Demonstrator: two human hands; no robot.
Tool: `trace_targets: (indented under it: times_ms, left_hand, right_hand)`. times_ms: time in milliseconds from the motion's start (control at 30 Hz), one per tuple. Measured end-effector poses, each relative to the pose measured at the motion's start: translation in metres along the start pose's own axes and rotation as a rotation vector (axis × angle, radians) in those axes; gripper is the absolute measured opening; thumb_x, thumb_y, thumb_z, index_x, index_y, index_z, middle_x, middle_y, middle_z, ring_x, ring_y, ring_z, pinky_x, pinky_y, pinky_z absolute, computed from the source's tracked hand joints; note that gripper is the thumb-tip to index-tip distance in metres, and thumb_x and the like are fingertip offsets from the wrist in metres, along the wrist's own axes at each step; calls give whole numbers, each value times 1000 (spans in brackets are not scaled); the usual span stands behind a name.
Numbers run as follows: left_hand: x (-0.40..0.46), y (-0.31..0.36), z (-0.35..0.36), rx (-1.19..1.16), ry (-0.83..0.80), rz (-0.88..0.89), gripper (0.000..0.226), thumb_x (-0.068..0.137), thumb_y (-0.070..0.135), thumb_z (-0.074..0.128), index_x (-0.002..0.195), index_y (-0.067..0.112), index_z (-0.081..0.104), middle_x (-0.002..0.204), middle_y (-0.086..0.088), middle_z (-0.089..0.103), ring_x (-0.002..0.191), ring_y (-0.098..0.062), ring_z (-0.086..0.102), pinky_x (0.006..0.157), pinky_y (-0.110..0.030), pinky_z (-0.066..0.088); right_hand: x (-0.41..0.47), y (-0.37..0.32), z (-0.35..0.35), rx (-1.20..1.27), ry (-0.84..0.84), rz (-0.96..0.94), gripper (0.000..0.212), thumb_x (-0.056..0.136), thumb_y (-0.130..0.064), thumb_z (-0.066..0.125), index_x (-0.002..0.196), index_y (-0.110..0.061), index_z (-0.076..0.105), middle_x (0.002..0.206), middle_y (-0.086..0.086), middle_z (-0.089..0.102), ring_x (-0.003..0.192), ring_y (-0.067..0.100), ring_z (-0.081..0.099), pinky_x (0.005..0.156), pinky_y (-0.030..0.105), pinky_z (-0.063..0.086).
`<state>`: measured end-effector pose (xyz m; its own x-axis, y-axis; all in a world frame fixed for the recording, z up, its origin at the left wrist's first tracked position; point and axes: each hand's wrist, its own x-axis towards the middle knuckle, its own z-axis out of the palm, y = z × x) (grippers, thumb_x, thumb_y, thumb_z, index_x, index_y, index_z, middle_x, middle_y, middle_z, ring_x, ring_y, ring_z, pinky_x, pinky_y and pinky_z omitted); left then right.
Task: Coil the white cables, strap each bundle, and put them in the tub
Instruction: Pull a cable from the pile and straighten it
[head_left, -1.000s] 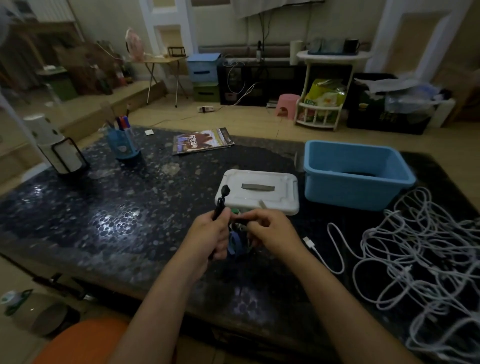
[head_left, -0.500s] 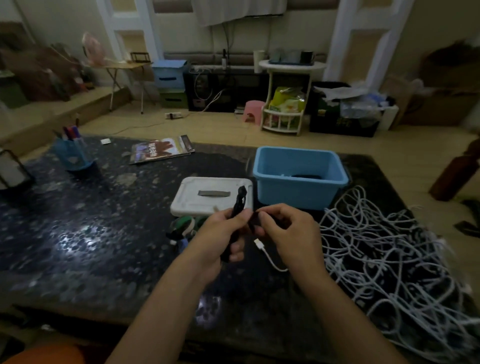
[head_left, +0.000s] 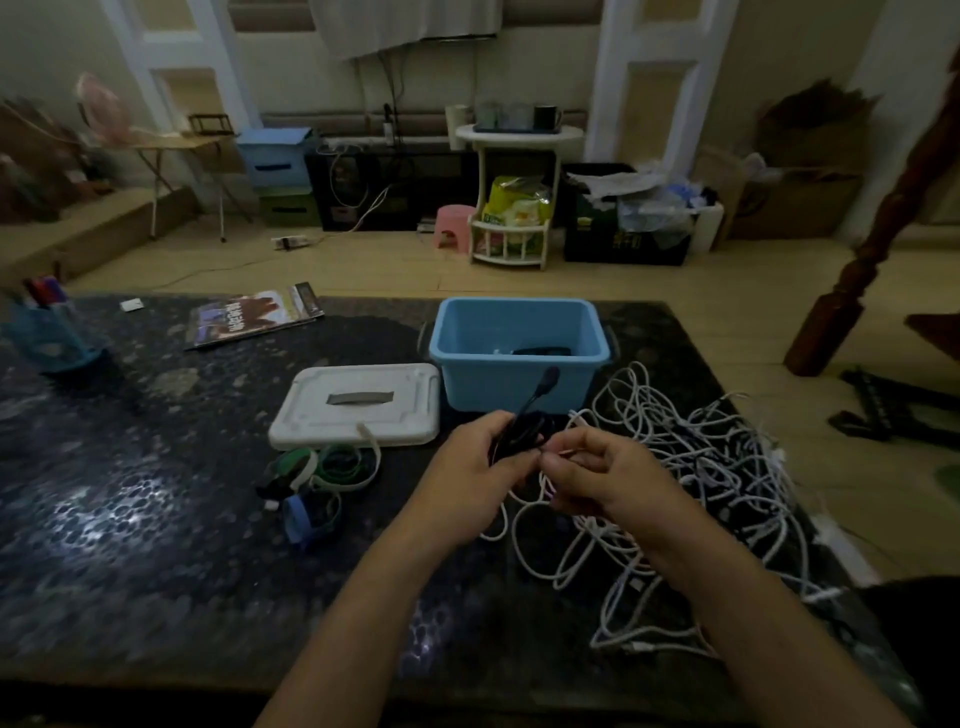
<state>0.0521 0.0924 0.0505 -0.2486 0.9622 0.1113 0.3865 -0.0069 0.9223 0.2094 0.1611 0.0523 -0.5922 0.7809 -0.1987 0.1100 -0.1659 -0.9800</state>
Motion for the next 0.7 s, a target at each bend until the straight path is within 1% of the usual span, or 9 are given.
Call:
trace_targets:
  times_ms: [67, 133, 267, 333, 400, 500, 567, 633, 700]
  left_hand:
    - [2, 1, 3, -32, -3, -22, 19, 94, 10, 65, 92, 29, 65, 95, 1, 74, 86, -12, 68, 83, -33, 53]
    - [2, 4, 6, -66, -36, -32, 19, 96, 10, 62, 91, 28, 65, 85, 9, 71, 76, -5, 63, 76, -29, 51]
    - [1, 9, 9, -10, -86, 8, 19, 97, 12, 60, 94, 31, 65, 96, 4, 73, 94, -12, 68, 88, -35, 53]
    - [0, 9, 8, 5, -97, 28, 17, 97, 14, 60, 95, 30, 66, 93, 4, 72, 89, -11, 68, 82, -30, 54]
    - [-2, 8, 7, 45, -109, 30, 13, 97, 17, 60, 97, 29, 65, 83, 11, 69, 76, -2, 63, 72, -22, 50]
    - [-2, -2, 5, 75, 26, 11, 6, 99, 25, 58, 104, 26, 59, 89, 12, 68, 83, -3, 64, 78, -31, 52]
    - [0, -8, 0, 84, 146, -46, 7, 100, 28, 55, 106, 24, 55, 91, 7, 70, 86, -7, 66, 81, -36, 52]
    - [0, -10, -4, 31, 185, -107, 1, 101, 24, 54, 101, 25, 54, 76, 6, 68, 69, 2, 62, 68, -24, 48]
    - [-2, -8, -4, 2, 170, -128, 11, 99, 17, 56, 95, 28, 56, 70, 15, 62, 61, 9, 55, 59, -13, 41]
  right_hand:
    - [-5, 2, -9, -80, -78, 42, 17, 92, -6, 66, 109, -8, 70, 71, 0, 70, 63, 6, 68, 59, 18, 54]
    - [-11, 4, -12, -155, -138, 38, 19, 95, -9, 63, 113, -8, 70, 68, -1, 70, 66, 6, 69, 63, 16, 53]
    - [-14, 6, -11, -217, -137, -19, 18, 96, -18, 63, 108, -10, 74, 81, -4, 74, 73, -3, 68, 65, 7, 47]
    - [-13, 2, -13, -228, -109, -53, 16, 96, -19, 62, 100, -9, 74, 76, -7, 74, 72, -2, 68, 66, 7, 46]
    - [-13, -2, -13, -257, -87, -92, 17, 98, -14, 60, 89, -7, 73, 72, -1, 72, 72, 4, 68, 68, 9, 46]
    - [-13, -4, -8, -210, -32, -152, 26, 100, -10, 56, 77, -10, 69, 69, 7, 71, 75, 9, 70, 68, 7, 46]
    - [-15, -4, -4, -82, 13, -188, 21, 100, -7, 54, 86, -11, 70, 59, 5, 66, 72, 12, 72, 67, 8, 48]
    - [-18, -3, 3, 34, 22, -209, 16, 99, -5, 53, 94, -9, 69, 57, 4, 64, 70, 15, 71, 67, 13, 52]
    - [-18, -2, 12, 49, 12, -237, 14, 99, -8, 55, 95, -9, 69, 63, 2, 66, 71, 14, 70, 69, 16, 53]
